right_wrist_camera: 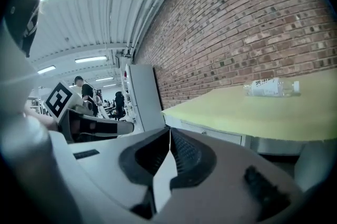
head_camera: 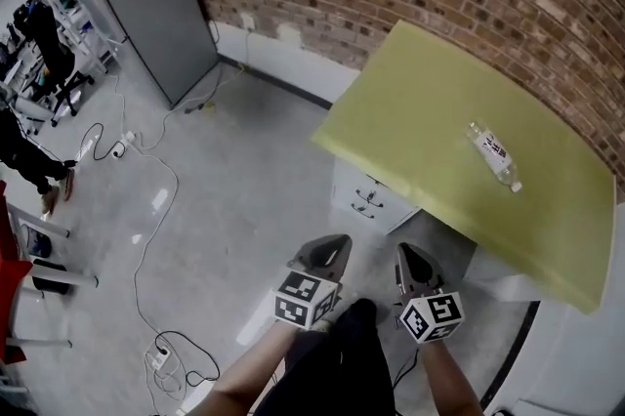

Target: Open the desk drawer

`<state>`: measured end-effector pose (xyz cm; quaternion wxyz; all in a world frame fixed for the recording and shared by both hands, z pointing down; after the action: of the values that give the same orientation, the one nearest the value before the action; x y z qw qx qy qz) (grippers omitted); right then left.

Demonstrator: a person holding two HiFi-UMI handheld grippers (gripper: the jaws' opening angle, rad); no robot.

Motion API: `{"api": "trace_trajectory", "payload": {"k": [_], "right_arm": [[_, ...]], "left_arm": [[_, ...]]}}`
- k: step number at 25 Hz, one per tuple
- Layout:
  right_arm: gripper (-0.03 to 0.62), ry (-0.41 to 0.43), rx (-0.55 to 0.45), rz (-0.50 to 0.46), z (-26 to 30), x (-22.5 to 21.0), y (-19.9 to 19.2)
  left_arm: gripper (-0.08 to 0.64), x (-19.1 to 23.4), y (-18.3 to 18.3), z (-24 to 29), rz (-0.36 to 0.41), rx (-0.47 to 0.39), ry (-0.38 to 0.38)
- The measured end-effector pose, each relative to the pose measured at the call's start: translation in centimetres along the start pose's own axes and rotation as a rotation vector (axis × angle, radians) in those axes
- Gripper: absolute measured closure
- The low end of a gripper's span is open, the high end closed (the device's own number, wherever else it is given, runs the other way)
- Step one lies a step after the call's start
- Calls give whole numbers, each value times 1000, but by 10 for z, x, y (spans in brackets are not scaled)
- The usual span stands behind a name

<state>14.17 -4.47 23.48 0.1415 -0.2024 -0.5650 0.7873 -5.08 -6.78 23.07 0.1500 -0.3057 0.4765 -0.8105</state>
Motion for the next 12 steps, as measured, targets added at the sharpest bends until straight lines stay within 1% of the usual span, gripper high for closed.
{"api": "trace_trajectory", "payload": {"k": [4, 12], "right_arm": [[578, -6, -23, 10, 27, -18, -30], [578, 7, -40, 10, 71, -50, -94]], "left_arm": [[551, 23, -26, 32, 1, -21, 13], [551, 58, -87, 88, 10, 6, 10]]}}
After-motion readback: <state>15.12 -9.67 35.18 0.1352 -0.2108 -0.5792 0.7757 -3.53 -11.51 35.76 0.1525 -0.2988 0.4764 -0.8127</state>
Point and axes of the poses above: the fingertips, and each gripper's own axes: z forward along the fingers, x to its left, y out of its top, the point moved 8 cm from there along -z, backward along the fingers, and after that the axes turned 3 degrees about -z, right-handed, at the moved point
